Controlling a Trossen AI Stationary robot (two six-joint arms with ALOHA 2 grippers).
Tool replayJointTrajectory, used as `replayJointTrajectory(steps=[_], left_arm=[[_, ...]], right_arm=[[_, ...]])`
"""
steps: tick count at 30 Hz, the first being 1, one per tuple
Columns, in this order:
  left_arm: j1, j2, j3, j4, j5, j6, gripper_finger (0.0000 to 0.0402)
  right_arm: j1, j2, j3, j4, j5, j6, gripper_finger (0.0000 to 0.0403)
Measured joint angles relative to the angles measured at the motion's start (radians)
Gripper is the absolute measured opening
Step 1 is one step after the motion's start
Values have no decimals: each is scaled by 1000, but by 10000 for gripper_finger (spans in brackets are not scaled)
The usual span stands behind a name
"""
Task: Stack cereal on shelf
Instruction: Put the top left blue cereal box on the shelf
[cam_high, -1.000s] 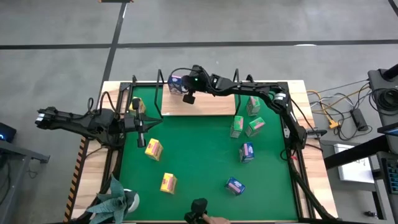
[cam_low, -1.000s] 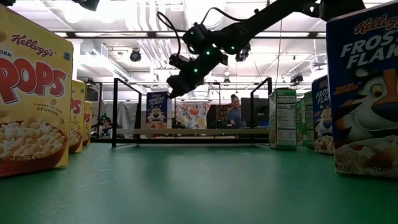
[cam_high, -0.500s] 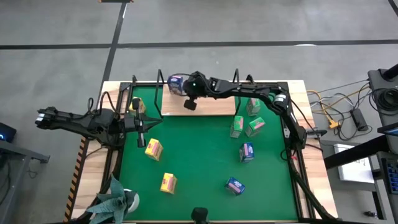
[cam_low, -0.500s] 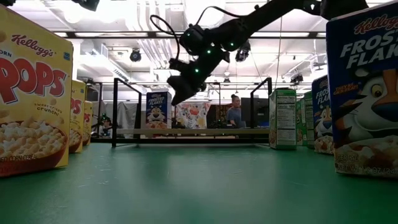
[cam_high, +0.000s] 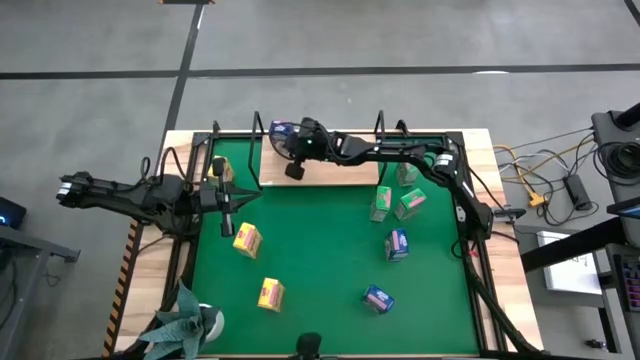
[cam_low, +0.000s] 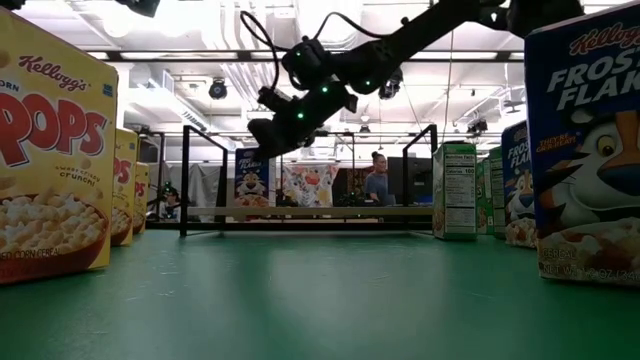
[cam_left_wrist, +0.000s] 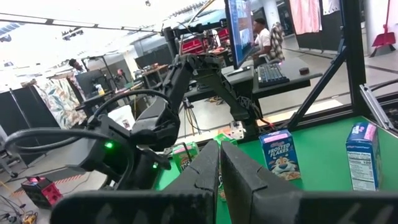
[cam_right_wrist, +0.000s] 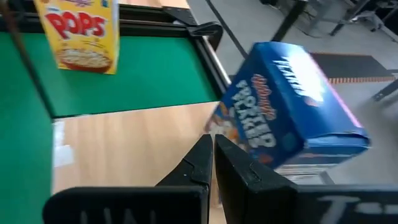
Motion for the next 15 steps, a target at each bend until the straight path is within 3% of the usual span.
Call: replayJointTrajectory(steps=[15], left_arm=[[0,1,0,1,0,4,0]], right_arm=[[-50,1,0,11,4,1,9]])
